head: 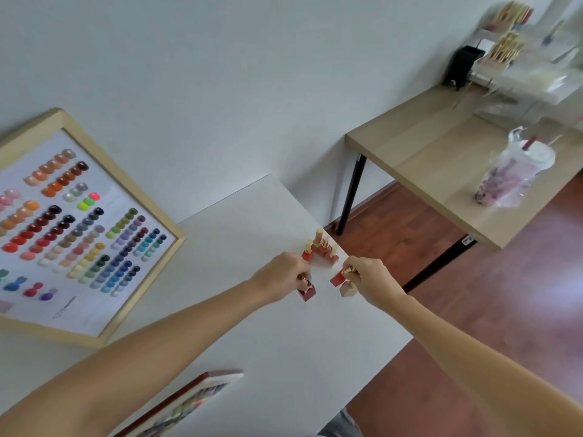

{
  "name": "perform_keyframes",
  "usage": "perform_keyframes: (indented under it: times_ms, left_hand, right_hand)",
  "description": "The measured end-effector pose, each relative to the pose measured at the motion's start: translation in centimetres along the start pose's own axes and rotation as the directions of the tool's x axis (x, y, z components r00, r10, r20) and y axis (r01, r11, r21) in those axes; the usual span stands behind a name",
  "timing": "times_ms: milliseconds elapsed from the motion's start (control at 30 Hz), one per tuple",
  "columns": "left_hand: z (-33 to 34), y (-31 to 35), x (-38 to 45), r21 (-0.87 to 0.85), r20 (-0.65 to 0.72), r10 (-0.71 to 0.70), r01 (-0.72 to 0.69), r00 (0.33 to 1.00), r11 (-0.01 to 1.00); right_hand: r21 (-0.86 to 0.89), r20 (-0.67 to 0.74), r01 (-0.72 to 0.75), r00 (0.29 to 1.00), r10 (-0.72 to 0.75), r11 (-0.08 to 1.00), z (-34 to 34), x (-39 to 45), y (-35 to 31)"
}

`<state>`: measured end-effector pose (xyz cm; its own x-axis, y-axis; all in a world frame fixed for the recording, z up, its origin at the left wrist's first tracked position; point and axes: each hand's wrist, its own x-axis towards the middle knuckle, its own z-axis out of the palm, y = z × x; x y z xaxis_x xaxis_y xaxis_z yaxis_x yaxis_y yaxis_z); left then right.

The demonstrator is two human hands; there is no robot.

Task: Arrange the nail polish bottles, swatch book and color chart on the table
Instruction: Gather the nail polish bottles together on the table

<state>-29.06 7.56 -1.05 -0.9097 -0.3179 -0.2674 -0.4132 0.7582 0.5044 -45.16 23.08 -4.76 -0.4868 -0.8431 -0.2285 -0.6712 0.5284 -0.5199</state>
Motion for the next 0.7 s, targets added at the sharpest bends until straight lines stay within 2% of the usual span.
perform_keyframes:
  times_ms: [200,333,600,700]
  left_hand:
    - [2.9,0.8,4.4,0.041,-0.005,0.003,-0.002,1.000,0.999]
    - [3.9,1.0,5.9,0.005,-0.046,-0.025,0.025,0.999,1.000]
    - [4.6,0.8,7.2,0.107,-0.045,-0.026,0.031,0.999,0.994]
    - [4.8,0.7,7.7,0.030,-0.077,-0.079,0.082,0.994,0.996]
  right_hand:
    - [-0.007,0.023,-0.024,0.999,0.024,1.000,-0.1,0.9,1.5]
    - [-0.032,0.039,-0.002,0.999,0.003,0.999,0.0,1.8,1.5]
    - [-0.092,0.068,0.000,0.998,0.006,0.996,0.8,3.1,1.1]
    - [-0.102,0.066,0.011,0.998,-0.004,0.995,1.0,3.3,1.0]
